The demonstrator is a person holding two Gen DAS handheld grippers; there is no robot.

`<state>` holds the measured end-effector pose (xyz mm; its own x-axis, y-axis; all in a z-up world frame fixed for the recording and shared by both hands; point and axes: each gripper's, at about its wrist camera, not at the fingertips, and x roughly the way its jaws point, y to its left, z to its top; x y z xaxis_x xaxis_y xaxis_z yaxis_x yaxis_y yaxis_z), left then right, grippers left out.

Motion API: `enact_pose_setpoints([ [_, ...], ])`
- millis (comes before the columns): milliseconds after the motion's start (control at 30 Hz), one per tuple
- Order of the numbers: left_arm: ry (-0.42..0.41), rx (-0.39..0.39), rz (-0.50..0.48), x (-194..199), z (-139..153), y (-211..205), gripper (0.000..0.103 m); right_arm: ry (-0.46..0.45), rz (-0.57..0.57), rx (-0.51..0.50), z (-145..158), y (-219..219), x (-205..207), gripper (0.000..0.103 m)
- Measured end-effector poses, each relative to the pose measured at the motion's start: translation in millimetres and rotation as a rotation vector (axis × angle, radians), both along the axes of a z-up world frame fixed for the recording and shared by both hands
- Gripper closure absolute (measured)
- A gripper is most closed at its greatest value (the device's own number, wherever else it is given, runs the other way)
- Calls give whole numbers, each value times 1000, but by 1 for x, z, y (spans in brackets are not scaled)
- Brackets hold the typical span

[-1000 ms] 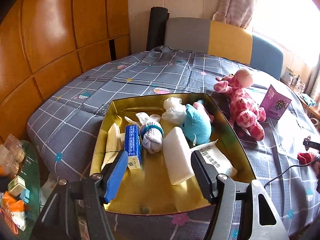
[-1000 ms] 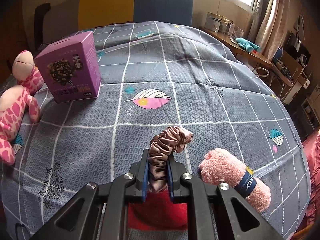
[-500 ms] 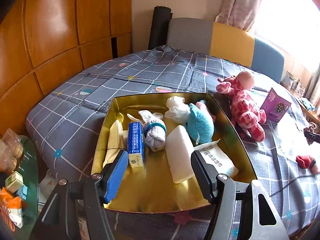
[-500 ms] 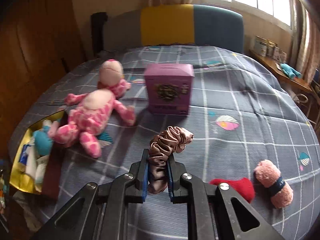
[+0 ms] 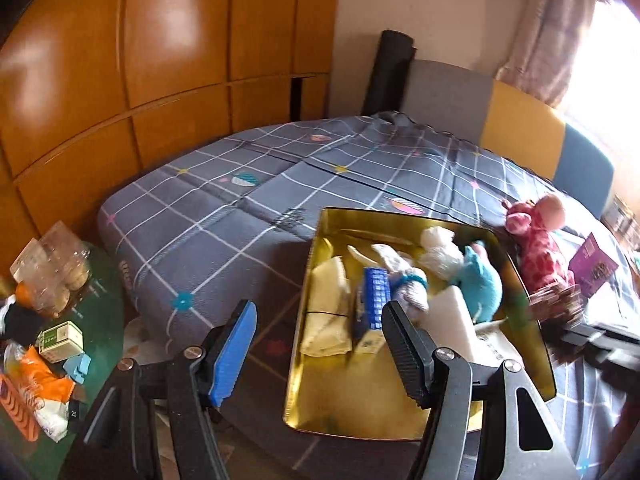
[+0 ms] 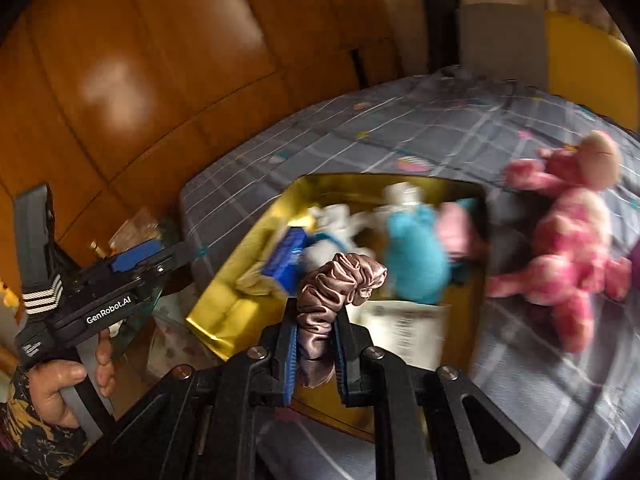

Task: Organize soft objects
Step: 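Carry the brown satin scrunchie into the gold tray and open the right gripper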

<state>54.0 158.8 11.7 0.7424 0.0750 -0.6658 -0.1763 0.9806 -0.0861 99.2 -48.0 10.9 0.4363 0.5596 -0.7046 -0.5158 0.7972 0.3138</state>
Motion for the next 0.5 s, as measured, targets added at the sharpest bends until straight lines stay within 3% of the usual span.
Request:
enact_pose_setpoints([
  [233, -5, -7, 1, -2, 0, 4, 37, 62, 83, -113, -48, 64, 15, 81],
  [367, -3, 3, -10, -3, -1, 0, 37, 108, 32, -124, -61, 60, 19, 67],
  [500, 0, 2, -19, -4, -2, -3, 37, 105, -3, -88, -58, 46, 21, 64],
])
